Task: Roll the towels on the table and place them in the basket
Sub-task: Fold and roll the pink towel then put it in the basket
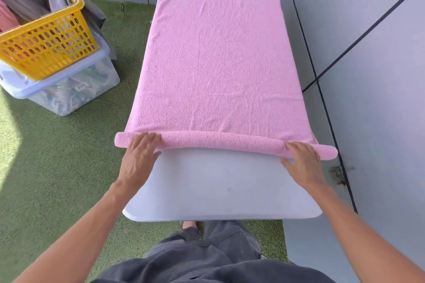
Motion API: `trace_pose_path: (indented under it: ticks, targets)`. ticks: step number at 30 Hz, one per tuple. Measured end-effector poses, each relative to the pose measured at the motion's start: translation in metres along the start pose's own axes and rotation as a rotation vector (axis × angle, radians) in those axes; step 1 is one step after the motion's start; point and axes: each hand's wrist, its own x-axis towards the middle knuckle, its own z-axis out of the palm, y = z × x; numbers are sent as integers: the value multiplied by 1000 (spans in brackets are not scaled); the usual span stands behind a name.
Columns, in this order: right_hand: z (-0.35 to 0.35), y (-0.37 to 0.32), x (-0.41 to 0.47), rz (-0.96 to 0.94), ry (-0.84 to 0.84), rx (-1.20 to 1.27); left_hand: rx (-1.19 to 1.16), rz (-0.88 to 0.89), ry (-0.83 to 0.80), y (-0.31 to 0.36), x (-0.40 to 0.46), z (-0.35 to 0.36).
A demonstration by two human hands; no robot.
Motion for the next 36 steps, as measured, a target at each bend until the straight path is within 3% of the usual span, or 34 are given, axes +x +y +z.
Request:
trace_pose_path:
  ticks: [6,9,11,13,15,17,19,21,27,31,34,36]
  targets:
    - [-18,6,20,-9,-163,61,-74,-101,-151,-7,26,-19]
    - [-39,15,31,31,-453,196,-191,-212,-468,-17,41,-32]
    - [-44,19,39,96,-549,279,-294,-250,-622,-25,54,-37]
    - [-39,17,38,170,-419,395,-461,-343,-538,-26,58,-40]
    - [-29,10,27,167,-136,329,-438,-380,-253,-17,50,-42]
    - [-19,-1,9,90,68,142,-150,-217,30,-6,30,-35]
    - [-7,-9,-6,20,103,38,-29,-40,121,7,7,-23]
    - [2,-9,-13,-4,49,-37,2,33,88,13,-9,-12]
    - [-1,-3,12,-22,-38,-7,99,-43,-19,10,11,-6]
    - [-15,4,20,-87,-210,-71,130,-61,-63,3,17,-11]
    - [-30,17,26,-87,-451,16,84,-76,-280,-1,21,-25]
    - [-34,21,32,-24,-507,154,-3,-145,-489,-8,31,-35]
